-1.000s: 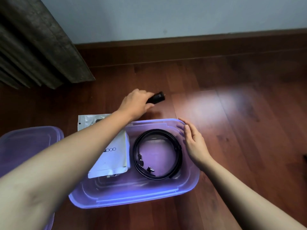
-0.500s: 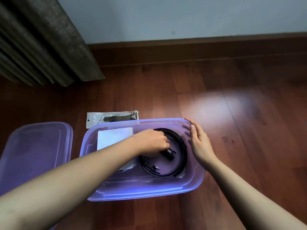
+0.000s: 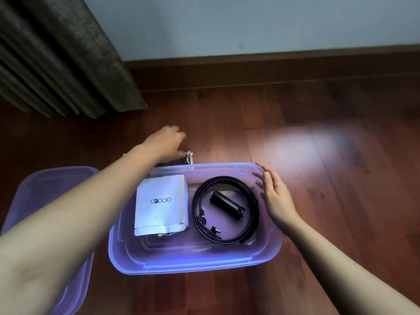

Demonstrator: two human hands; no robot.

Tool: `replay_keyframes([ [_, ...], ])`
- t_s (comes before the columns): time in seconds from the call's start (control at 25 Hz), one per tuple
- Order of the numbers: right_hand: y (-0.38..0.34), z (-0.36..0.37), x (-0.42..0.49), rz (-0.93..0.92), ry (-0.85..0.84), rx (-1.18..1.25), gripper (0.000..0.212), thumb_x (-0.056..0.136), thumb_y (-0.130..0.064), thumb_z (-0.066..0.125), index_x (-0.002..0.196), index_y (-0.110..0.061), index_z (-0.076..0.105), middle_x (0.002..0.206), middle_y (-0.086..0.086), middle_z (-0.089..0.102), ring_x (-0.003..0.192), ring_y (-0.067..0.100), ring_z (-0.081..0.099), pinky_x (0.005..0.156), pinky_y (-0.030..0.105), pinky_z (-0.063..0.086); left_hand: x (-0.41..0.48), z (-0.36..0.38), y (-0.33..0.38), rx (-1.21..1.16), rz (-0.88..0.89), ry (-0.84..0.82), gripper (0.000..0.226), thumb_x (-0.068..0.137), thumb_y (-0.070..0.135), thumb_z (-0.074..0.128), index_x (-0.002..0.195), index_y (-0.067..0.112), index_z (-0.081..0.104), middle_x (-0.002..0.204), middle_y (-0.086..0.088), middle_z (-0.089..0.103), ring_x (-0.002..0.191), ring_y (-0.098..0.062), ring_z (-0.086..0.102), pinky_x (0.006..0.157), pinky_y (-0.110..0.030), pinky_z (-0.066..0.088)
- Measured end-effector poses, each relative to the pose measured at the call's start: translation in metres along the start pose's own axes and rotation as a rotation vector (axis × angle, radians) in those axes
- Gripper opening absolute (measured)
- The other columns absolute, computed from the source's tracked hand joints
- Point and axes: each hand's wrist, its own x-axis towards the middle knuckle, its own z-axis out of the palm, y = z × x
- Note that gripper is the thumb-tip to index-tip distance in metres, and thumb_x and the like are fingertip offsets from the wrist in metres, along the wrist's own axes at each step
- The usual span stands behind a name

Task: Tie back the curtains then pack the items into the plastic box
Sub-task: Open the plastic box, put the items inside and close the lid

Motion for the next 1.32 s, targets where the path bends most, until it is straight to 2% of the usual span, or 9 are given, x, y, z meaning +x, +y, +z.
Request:
replay_keyframes([
  [0.08,0.001,0.0,0.0,0.005,0.002,-0.001,0.033,0.082,-0.064,0.03,0.107,-0.064,0.051,0.12,-0.015,0.064,0.115,0.011,0.059,0.104,0.045,0.043,0.003,0.017,-0.016,-0.002,-0.021,-0.213,0.058,0.082,0.032,0.068,0.133,0.014,0.046,0.131,-0.014,0.043,0.12,-0.036,0.047,0.094,-0.039,0.044],
  [0.24,0.002,0.0,0.001,0.016,-0.002,-0.005,0.033,0.081,-0.065,0.029,0.107,-0.063,0.051,0.12,-0.017,0.063,0.115,0.011,0.059,0.103,0.046,0.043,0.003,0.023,-0.018,-0.051,0.05,-0.067,0.037,0.085,0.03,0.066,0.114,0.01,0.054,0.112,-0.013,0.047,0.103,-0.036,0.055,0.076,-0.038,0.045],
  [0.36,0.002,0.0,0.002,0.024,-0.007,-0.01,0.035,0.081,-0.066,0.028,0.108,-0.063,0.05,0.118,-0.019,0.063,0.114,0.009,0.059,0.103,0.048,0.043,-0.011,0.006,-0.014,0.153,0.166,0.322,0.031,0.092,0.036,0.051,0.118,0.018,0.049,0.107,-0.014,0.05,0.083,-0.035,0.062,0.053,-0.034,0.036],
  [0.48,0.001,-0.001,0.002,0.03,-0.008,-0.001,0.034,0.081,-0.065,0.03,0.107,-0.063,0.051,0.117,-0.021,0.063,0.114,0.009,0.059,0.104,0.048,0.043,-0.034,-0.006,-0.013,0.252,0.346,0.683,0.031,0.093,0.038,0.045,0.118,0.02,0.048,0.079,-0.01,0.062,0.05,-0.028,0.061,0.037,-0.023,0.034],
  [0.56,0.0,-0.001,0.0,0.029,-0.01,-0.001,0.033,0.081,-0.065,0.03,0.106,-0.063,0.051,0.116,-0.021,0.063,0.114,0.009,0.059,0.104,0.048,0.042,-0.056,-0.008,-0.005,0.163,0.422,0.784,0.035,0.094,0.04,0.048,0.122,0.018,0.048,0.083,-0.006,0.069,0.055,-0.026,0.066,0.035,-0.027,0.044],
  [0.72,-0.004,-0.002,0.0,0.026,-0.004,-0.02,0.029,0.087,-0.06,0.03,0.107,-0.062,0.05,0.116,-0.015,0.063,0.113,0.012,0.059,0.105,0.048,0.042,-0.124,-0.01,0.024,-0.097,0.671,0.693,0.041,0.083,0.028,0.049,0.122,0.016,0.049,0.086,-0.002,0.069,0.061,-0.024,0.067,0.039,-0.032,0.05],
  [1.04,-0.016,0.002,-0.005,0.058,-0.022,0.057,0.034,0.104,-0.028,0.024,0.129,-0.028,0.046,0.122,0.0,0.058,0.099,0.003,0.058,0.083,0.019,0.042,-0.186,0.061,0.035,0.166,0.807,0.311,0.034,0.08,0.021,0.055,0.113,0.024,0.055,0.062,0.004,0.051,0.046,-0.016,0.047,0.033,-0.021,0.03],
  [1.16,-0.018,0.003,-0.007,0.064,-0.025,0.064,0.032,0.104,-0.028,0.024,0.127,-0.03,0.046,0.12,-0.001,0.058,0.095,0.0,0.057,0.08,0.017,0.042,-0.185,0.066,0.03,0.179,0.822,0.39,0.037,0.082,0.017,0.037,0.104,0.018,0.067,0.065,0.002,0.048,0.049,-0.015,0.042,0.035,-0.022,0.029],
  [1.32,-0.019,0.002,-0.008,0.057,-0.018,0.044,0.029,0.104,-0.029,0.024,0.122,-0.036,0.046,0.12,-0.002,0.058,0.097,0.003,0.057,0.081,0.018,0.042,-0.168,0.077,0.022,0.331,0.949,0.614,0.029,0.086,0.003,0.048,0.105,0.014,0.067,0.068,0.003,0.055,0.063,-0.017,0.05,0.057,-0.029,0.036],
])
